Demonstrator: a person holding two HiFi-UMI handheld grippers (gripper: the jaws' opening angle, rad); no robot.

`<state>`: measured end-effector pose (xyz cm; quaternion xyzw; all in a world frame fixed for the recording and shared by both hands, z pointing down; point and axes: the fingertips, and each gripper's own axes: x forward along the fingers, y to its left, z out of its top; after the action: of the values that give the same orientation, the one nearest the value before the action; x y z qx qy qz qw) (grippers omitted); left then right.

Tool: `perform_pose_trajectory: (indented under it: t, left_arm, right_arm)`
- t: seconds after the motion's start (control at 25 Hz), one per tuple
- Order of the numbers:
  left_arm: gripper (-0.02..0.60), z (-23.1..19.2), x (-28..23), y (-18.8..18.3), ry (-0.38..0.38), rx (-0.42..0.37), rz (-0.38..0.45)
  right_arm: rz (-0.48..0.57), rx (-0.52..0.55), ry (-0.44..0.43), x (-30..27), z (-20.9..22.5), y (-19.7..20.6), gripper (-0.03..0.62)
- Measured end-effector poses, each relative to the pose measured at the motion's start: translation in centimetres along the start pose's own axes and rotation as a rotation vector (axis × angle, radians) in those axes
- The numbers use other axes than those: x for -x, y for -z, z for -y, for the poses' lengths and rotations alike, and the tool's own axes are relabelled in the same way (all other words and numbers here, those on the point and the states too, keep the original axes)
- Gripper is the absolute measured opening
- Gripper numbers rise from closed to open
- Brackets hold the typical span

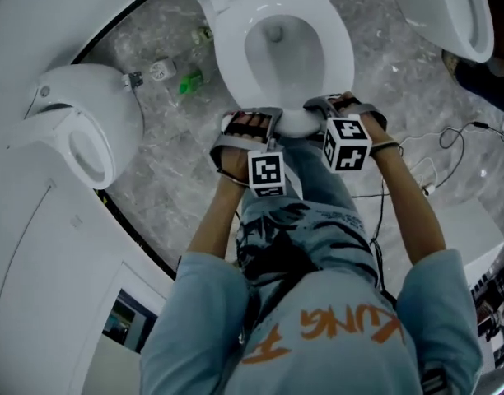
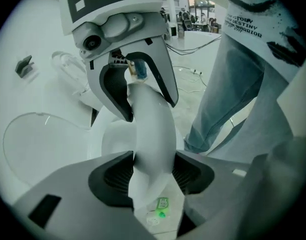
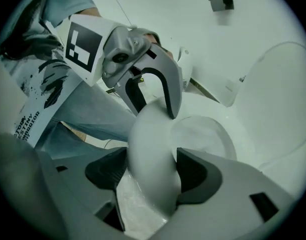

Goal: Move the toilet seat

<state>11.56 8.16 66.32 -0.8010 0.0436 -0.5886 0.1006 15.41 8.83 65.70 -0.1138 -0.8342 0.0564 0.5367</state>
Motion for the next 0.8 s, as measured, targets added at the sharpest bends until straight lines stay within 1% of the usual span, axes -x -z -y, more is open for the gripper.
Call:
perform_pose_trajectory:
  t: [0.12, 0.2, 0.28, 0.4, 0.52, 0.68, 0.8]
  left_arm:
    - [0.219, -1.1, 1.9, 0.0, 0.003, 0.016, -0.003]
    - [0.215, -2.1, 2.9, -0.1, -0.002, 0.049, 0.001]
    - [0.209, -3.5, 3.8, -0.2, -0.02, 0.076, 0.014]
    - [0.196, -5.8, 5.5, 0.0, -0.058, 0.078, 0.033]
    - [0.196, -7.7, 7.8, -0.1, -0.098, 0.086, 0.053]
    - [0.196, -11.7, 10.7, 0.1, -0.18, 0.121, 0.088]
    - [0.196, -14.7, 12.3, 0.6, -0.227, 0.15, 0.116]
  right_arm:
    - [-0.033, 0.031, 0.101, 1.3, 0.7, -0.9, 0.3]
    - [-0.053, 0.061, 0.176, 2.3, 1.5, -1.3, 0.283]
    - [-0.047, 0.068, 0.245, 3.7, 2.5, -1.7, 0.263]
    - [-0.014, 0.044, 0.354, 6.2, 4.2, -3.1, 0.232]
    - [0.02, 0.011, 0.448, 8.8, 5.2, -4.5, 0.208]
    - [0.077, -0.05, 0.553, 12.6, 7.9, -6.6, 0.192]
    - [0.093, -0.057, 0.604, 14.9, 10.2, -7.9, 0.179]
